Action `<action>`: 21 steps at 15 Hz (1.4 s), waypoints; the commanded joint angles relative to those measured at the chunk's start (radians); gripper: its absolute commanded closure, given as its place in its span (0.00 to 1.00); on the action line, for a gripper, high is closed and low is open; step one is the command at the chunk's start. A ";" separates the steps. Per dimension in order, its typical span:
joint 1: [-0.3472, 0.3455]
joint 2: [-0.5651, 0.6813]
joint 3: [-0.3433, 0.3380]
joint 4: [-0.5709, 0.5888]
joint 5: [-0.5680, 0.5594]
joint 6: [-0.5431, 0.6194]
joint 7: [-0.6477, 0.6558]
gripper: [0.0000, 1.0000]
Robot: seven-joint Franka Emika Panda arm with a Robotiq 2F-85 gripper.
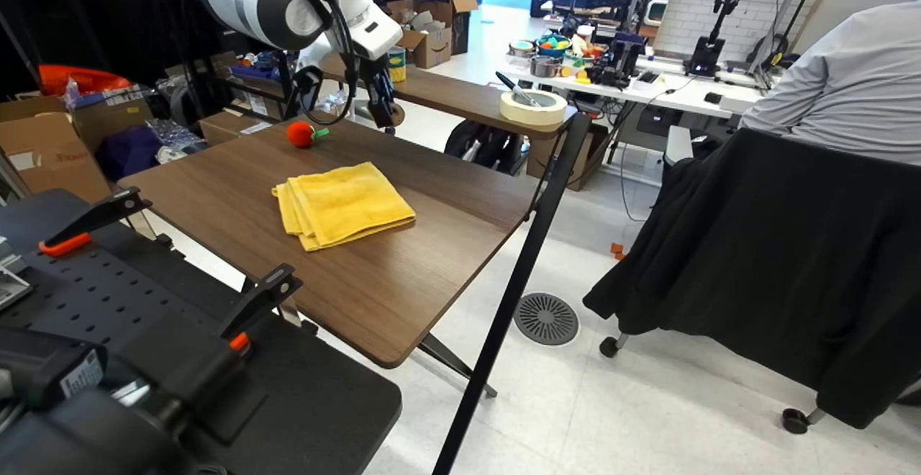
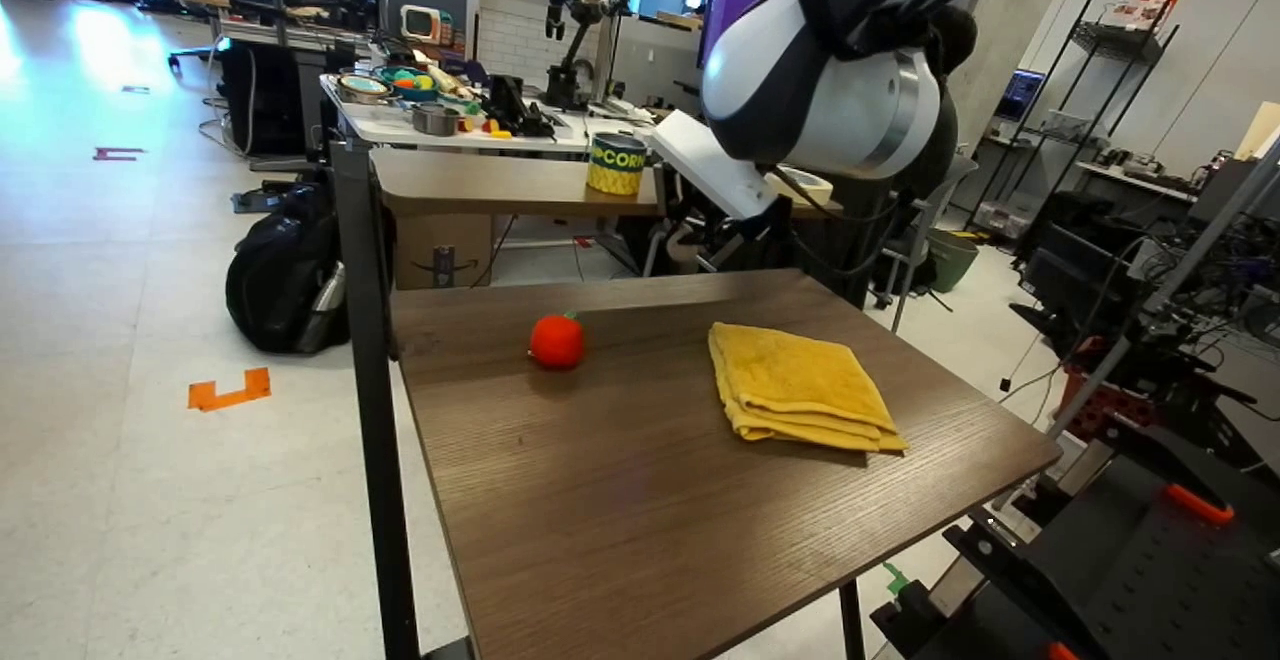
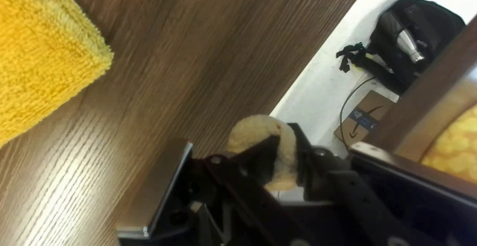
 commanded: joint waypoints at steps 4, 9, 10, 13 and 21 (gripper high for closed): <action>-0.049 0.155 0.007 0.276 -0.123 -0.176 0.154 0.98; -0.074 0.112 0.090 0.200 -0.170 -0.171 0.101 0.98; -0.068 0.097 0.097 0.154 -0.182 -0.151 0.082 0.98; -0.050 0.091 0.114 0.048 -0.198 -0.137 0.042 0.98; -0.115 0.031 0.124 -0.079 -0.189 -0.057 -0.067 0.65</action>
